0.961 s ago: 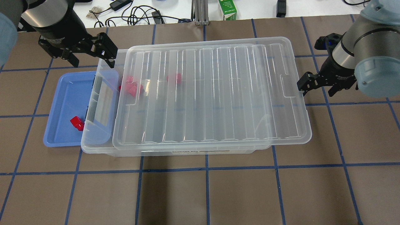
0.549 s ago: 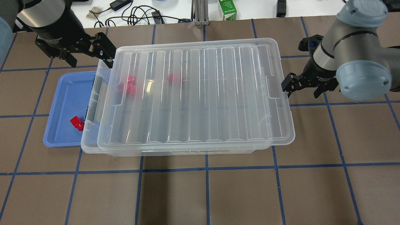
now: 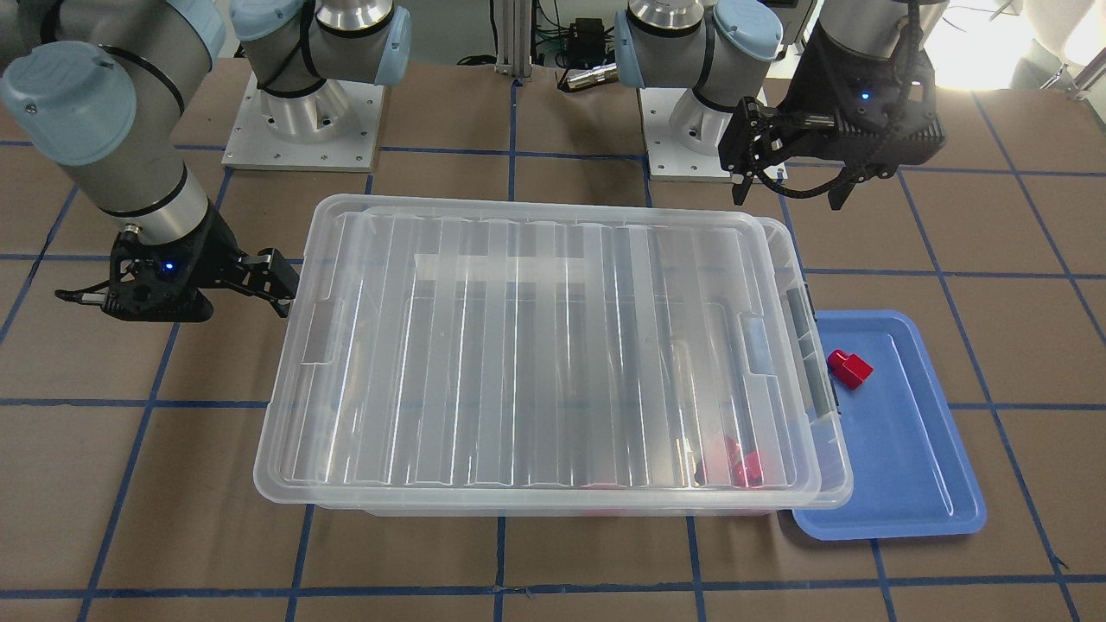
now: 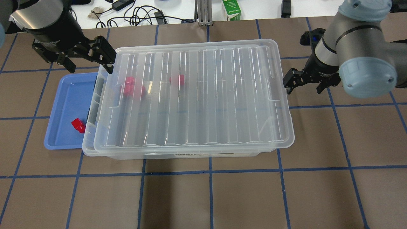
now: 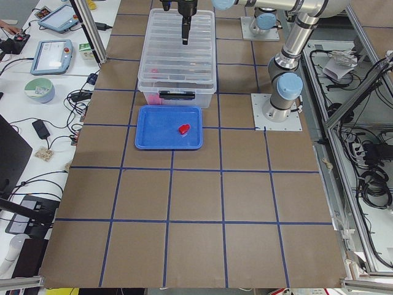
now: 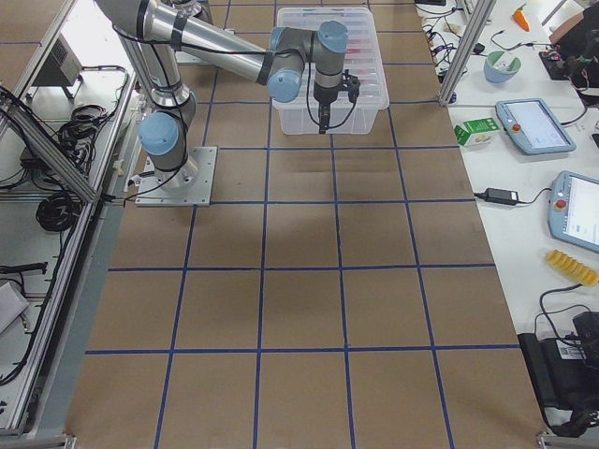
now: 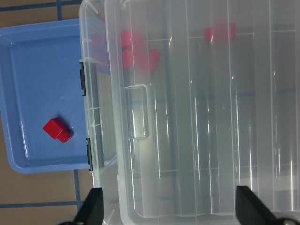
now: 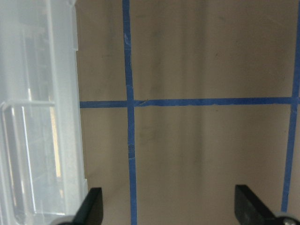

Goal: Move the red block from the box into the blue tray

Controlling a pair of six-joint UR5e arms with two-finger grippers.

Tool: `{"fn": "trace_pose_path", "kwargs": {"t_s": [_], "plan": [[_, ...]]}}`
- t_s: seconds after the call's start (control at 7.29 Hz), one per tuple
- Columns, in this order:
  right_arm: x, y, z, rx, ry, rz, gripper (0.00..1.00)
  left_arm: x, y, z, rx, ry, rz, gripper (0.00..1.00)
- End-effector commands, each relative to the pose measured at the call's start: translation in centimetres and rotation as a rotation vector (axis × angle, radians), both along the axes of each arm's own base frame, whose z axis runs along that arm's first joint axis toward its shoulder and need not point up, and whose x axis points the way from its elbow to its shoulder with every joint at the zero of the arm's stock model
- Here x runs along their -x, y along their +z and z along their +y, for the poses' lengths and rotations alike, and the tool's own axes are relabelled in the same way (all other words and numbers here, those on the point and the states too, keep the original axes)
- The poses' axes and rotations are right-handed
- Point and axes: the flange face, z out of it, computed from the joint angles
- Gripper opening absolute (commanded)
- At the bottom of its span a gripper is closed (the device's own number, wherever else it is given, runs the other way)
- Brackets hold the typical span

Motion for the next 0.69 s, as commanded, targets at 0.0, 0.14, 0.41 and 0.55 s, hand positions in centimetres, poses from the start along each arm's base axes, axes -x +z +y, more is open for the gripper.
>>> {"fn": "trace_pose_path", "kwargs": {"t_s": [0.0,0.14,0.41,0.55], "plan": [[-0.6,8.3,1.3,0.050,-0.003,0.005,1.00,0.0,0.1,-0.1,-0.001,0.000,0.000,1.00],[-1.9,12.0,2.8,0.065,0.008,0.006,1.00,0.0,0.2,0.1,0.000,0.000,0.000,1.00],[-5.8,14.3,3.4,0.062,-0.039,0.005,1.00,-0.2,0.4,0.2,0.003,0.003,-0.015,1.00],[-5.9,14.3,3.2,0.065,-0.034,-0.005,1.00,-0.2,0.4,0.2,0.003,0.003,-0.023,1.00]]}}
